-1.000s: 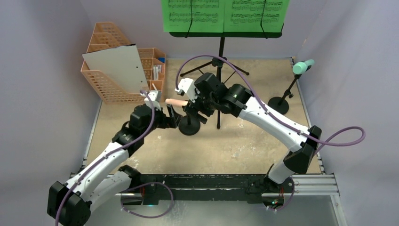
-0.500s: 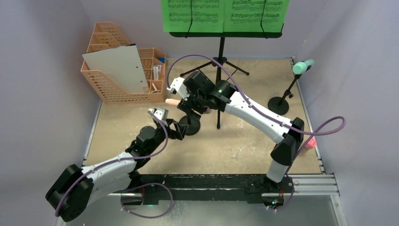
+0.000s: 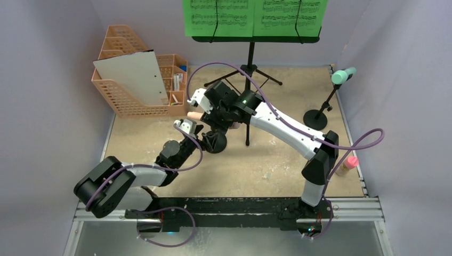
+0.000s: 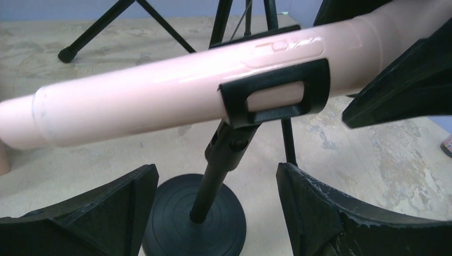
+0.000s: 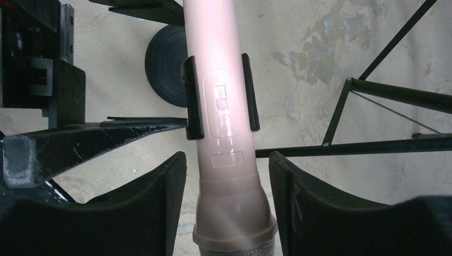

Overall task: Pack up the instrument practice props
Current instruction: Remove the microphone from the microphone stand.

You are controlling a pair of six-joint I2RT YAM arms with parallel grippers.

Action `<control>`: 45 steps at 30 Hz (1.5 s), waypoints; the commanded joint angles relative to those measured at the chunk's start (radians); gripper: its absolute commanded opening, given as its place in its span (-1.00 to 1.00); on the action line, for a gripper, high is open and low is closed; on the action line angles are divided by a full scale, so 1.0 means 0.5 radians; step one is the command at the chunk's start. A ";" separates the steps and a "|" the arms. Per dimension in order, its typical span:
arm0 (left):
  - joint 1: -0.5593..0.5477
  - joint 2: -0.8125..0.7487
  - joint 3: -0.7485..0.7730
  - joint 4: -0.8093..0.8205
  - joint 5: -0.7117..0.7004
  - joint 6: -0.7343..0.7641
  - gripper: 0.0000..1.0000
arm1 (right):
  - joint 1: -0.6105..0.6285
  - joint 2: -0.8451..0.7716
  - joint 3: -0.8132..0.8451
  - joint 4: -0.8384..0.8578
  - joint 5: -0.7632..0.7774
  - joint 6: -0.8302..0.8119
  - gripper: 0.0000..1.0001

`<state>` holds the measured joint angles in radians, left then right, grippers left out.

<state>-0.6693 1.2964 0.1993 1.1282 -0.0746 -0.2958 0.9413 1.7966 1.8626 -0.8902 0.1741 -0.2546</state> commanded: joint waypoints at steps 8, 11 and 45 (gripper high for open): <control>-0.008 0.238 0.218 0.426 0.109 0.182 0.60 | 0.000 0.063 0.062 -0.061 0.025 0.000 0.11; -0.008 0.317 0.236 0.477 0.112 0.190 0.56 | -0.002 0.081 0.054 -0.063 0.031 0.000 0.09; -0.009 0.446 0.252 0.385 -0.175 0.202 -1.00 | -0.002 -0.138 -0.149 -0.057 0.016 0.083 -1.00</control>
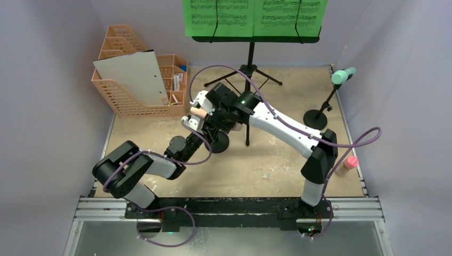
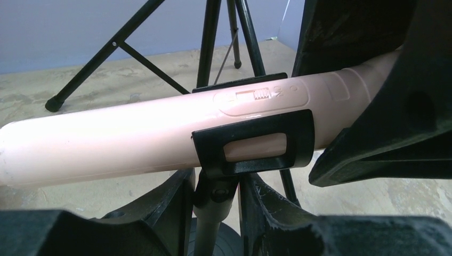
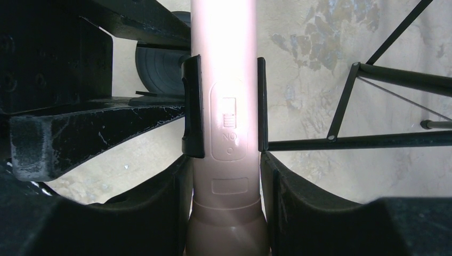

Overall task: Pack up the instrument practice props
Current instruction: Remove the microphone from the microphone stand.

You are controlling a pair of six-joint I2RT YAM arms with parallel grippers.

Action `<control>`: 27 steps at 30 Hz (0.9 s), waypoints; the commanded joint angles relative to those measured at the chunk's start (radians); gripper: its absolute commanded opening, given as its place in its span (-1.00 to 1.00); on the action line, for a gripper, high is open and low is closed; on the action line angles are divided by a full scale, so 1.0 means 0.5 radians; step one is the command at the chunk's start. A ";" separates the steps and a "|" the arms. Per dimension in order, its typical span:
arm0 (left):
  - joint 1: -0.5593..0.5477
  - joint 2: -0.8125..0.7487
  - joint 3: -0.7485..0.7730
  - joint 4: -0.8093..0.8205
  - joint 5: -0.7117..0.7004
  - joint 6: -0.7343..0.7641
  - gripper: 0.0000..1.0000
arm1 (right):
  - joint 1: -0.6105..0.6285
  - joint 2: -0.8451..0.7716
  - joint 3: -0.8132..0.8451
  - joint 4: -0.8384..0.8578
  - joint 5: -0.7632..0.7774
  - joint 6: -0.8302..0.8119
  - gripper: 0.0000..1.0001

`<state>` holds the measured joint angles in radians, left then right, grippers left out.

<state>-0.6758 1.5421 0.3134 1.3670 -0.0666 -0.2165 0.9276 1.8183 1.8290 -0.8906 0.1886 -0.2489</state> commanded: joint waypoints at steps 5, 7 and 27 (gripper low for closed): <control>0.004 -0.037 0.012 -0.114 -0.264 0.044 -1.00 | 0.026 -0.293 -0.243 -0.039 -0.004 0.108 -1.00; 0.003 -0.025 0.010 -0.120 -0.284 0.038 -1.00 | 0.026 -0.348 -0.313 -0.023 -0.011 0.112 -1.00; 0.008 -0.016 0.030 -0.232 -0.444 0.026 -1.00 | 0.022 -0.651 -0.619 0.022 0.018 0.153 -1.00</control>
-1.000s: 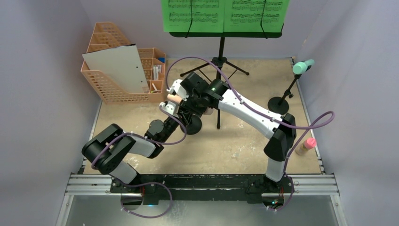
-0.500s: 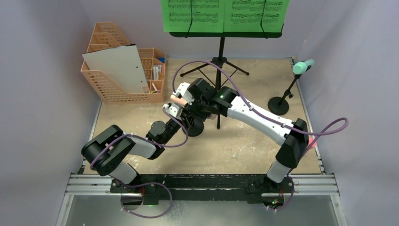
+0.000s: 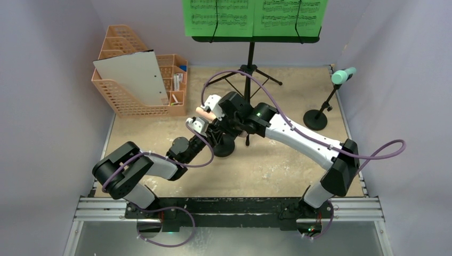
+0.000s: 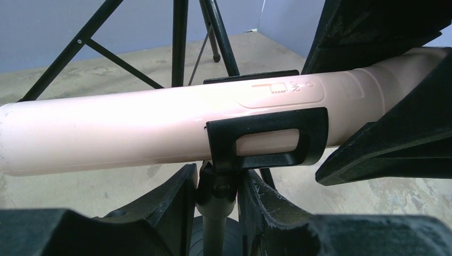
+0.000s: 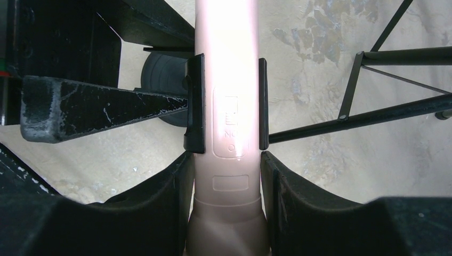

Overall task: Pack up the instrument practice props
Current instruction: Remove the microphone from the microphone stand.

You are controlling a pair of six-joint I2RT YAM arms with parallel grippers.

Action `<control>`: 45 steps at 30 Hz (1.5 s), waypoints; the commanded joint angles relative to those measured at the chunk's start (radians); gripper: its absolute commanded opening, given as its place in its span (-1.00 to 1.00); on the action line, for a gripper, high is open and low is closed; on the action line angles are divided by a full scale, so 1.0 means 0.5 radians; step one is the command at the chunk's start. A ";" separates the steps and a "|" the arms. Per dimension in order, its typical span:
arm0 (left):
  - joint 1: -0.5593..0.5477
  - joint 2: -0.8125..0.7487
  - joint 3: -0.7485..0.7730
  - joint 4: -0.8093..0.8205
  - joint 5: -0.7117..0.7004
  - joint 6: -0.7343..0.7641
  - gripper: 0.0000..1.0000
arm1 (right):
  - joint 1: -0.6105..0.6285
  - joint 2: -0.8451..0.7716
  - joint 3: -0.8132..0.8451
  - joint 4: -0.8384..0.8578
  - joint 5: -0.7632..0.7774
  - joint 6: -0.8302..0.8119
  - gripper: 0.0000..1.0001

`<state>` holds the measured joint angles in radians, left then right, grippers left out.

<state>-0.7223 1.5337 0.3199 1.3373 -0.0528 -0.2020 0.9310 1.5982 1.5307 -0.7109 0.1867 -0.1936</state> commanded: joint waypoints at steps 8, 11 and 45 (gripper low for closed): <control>0.100 -0.003 0.023 -0.200 -0.492 -0.013 -1.00 | 0.016 -0.300 -0.121 -0.331 0.038 0.076 -1.00; 0.099 -0.006 0.023 -0.211 -0.493 -0.013 -1.00 | 0.016 -0.334 -0.153 -0.325 0.041 0.089 -1.00; 0.261 -0.015 0.100 -0.598 -1.032 -0.092 -1.00 | -0.005 -0.545 -0.576 -0.048 -0.039 0.053 -1.00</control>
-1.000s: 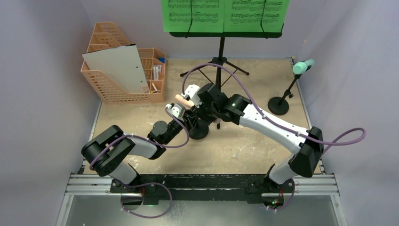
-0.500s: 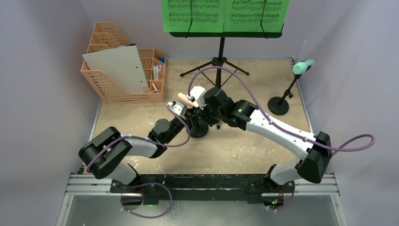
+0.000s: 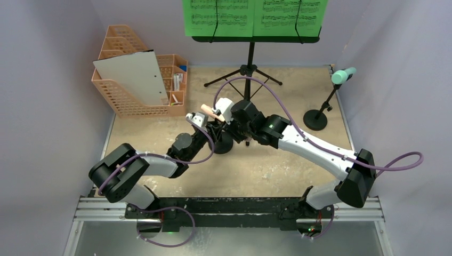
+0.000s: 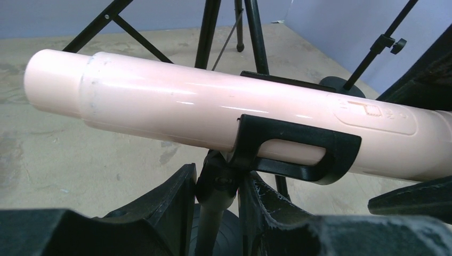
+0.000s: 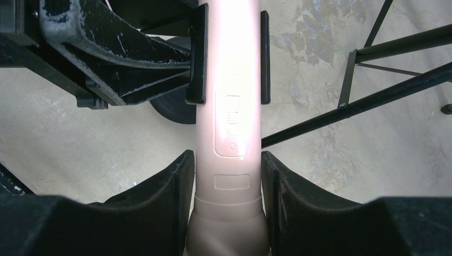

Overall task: Pack up the instrument practice props
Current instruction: Remove the microphone from the microphone stand.

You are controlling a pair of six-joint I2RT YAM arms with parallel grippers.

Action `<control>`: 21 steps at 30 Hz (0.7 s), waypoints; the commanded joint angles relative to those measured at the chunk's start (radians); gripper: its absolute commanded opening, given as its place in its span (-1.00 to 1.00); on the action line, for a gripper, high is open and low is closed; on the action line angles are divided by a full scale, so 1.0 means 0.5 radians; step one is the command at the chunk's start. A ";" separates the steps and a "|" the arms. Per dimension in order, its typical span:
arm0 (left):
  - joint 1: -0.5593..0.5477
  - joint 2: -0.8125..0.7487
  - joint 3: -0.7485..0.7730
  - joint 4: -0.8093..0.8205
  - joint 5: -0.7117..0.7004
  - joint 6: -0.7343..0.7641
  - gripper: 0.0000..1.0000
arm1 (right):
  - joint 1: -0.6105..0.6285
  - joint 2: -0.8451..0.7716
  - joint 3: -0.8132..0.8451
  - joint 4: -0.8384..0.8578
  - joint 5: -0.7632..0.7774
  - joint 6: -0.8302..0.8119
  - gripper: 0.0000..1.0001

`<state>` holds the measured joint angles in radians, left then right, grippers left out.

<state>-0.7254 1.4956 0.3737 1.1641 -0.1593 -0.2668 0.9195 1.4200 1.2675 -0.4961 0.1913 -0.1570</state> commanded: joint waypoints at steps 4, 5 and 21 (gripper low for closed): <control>0.293 0.070 -0.008 -0.243 -0.834 0.043 -1.00 | 0.015 -0.210 -0.062 -0.471 -0.046 -0.021 -1.00; 0.298 0.073 -0.006 -0.242 -0.835 0.041 -1.00 | 0.015 -0.216 -0.062 -0.471 -0.048 -0.023 -1.00; 0.337 0.100 0.012 -0.252 -0.783 0.031 -1.00 | 0.017 -0.319 -0.123 -0.438 -0.050 -0.030 -1.00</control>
<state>-0.5854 1.5089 0.3908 1.1679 -0.4057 -0.2760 0.9192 1.2957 1.2110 -0.6315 0.1867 -0.1612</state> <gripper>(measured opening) 0.331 0.492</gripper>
